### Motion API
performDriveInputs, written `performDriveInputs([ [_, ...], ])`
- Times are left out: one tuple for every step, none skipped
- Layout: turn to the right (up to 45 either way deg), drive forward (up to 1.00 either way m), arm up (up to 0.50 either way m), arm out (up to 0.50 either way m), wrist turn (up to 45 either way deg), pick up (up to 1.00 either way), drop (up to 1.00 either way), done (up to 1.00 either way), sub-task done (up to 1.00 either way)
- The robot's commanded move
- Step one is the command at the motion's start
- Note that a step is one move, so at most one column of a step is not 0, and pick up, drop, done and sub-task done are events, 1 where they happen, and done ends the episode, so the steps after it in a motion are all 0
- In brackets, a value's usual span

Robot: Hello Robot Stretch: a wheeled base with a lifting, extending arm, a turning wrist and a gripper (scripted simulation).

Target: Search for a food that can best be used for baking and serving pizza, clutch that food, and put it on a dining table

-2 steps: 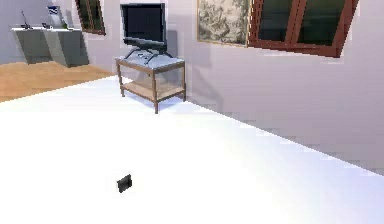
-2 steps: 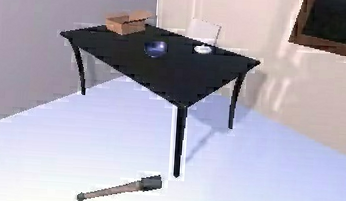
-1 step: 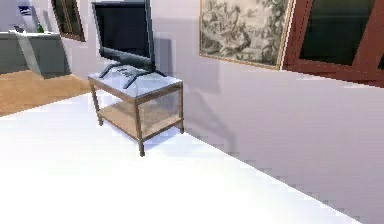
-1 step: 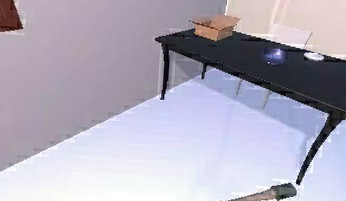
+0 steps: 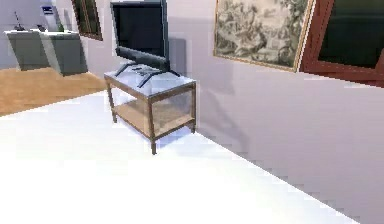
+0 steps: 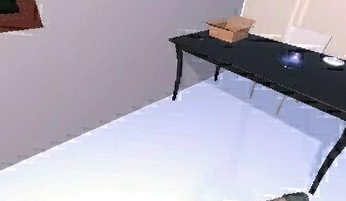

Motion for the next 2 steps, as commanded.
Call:
performDriveInputs([
  [0.0,0.6,0.0,0.0,0.0,0.0,0.0,0.0,0.0],
  [-42.0,0.0,0.0,0.0,0.0,0.0,0.0,0.0,0.0],
])
